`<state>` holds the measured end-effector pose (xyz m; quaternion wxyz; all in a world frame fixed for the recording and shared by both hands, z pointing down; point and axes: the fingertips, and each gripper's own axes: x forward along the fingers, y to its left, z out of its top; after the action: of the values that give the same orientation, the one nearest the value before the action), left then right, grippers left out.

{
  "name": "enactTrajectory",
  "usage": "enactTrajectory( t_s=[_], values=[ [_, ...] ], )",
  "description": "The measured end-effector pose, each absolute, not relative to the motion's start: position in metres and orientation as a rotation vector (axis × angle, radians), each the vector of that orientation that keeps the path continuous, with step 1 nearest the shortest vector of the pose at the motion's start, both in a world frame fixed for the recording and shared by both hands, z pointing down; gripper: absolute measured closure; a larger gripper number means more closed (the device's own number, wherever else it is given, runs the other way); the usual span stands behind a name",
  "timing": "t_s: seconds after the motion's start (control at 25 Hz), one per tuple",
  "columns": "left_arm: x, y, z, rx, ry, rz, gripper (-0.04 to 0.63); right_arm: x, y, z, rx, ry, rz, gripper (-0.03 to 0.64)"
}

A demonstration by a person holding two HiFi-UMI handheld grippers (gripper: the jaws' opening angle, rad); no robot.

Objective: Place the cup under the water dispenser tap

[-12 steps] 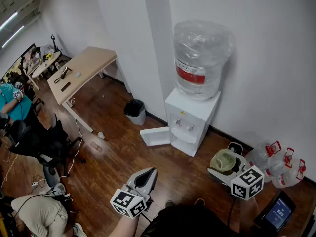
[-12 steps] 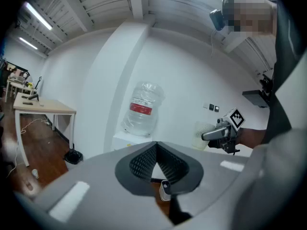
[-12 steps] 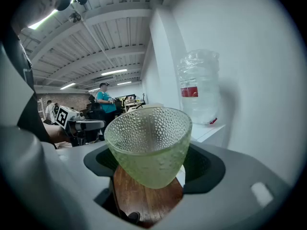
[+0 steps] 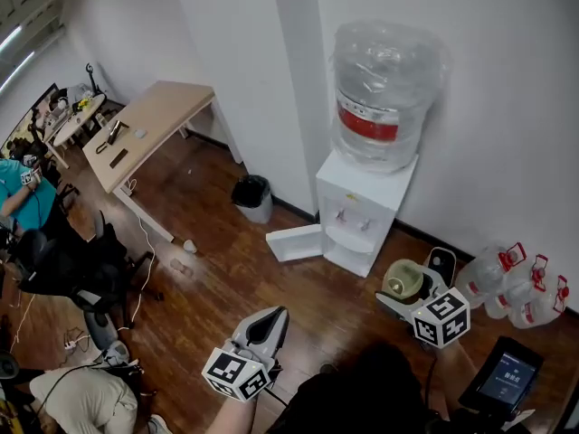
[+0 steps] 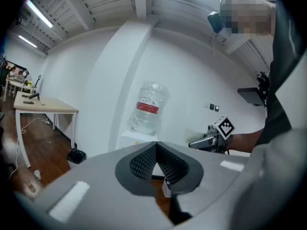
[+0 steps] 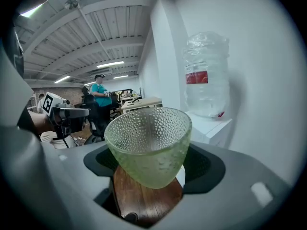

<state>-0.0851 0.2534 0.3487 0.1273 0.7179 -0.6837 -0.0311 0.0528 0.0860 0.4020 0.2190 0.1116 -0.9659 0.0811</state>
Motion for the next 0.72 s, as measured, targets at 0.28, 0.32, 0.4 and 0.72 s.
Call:
enactTrajectory(
  t_s=[0.28,0.32,0.4,0.72],
  values=[
    [-0.105,0.228,0.374,2.079,-1.912,-0.055,0.595,0.026,0.051,0.448,0.394,-2.642,0.315,0.234],
    [-0.11,0.22,0.378,2.076,-1.905,-0.042,0.595,0.021,0.043,0.457,0.397,-2.632,0.317,0.234],
    [-0.12,0.2,0.383,2.068,-1.897,-0.021,0.595,0.011,0.025,0.478,0.397,-2.61,0.305,0.234],
    [-0.15,0.097,0.386,2.167,-1.763,0.197,0.595,-0.02,-0.05,0.552,0.461,-2.566,0.369,0.235]
  ],
)
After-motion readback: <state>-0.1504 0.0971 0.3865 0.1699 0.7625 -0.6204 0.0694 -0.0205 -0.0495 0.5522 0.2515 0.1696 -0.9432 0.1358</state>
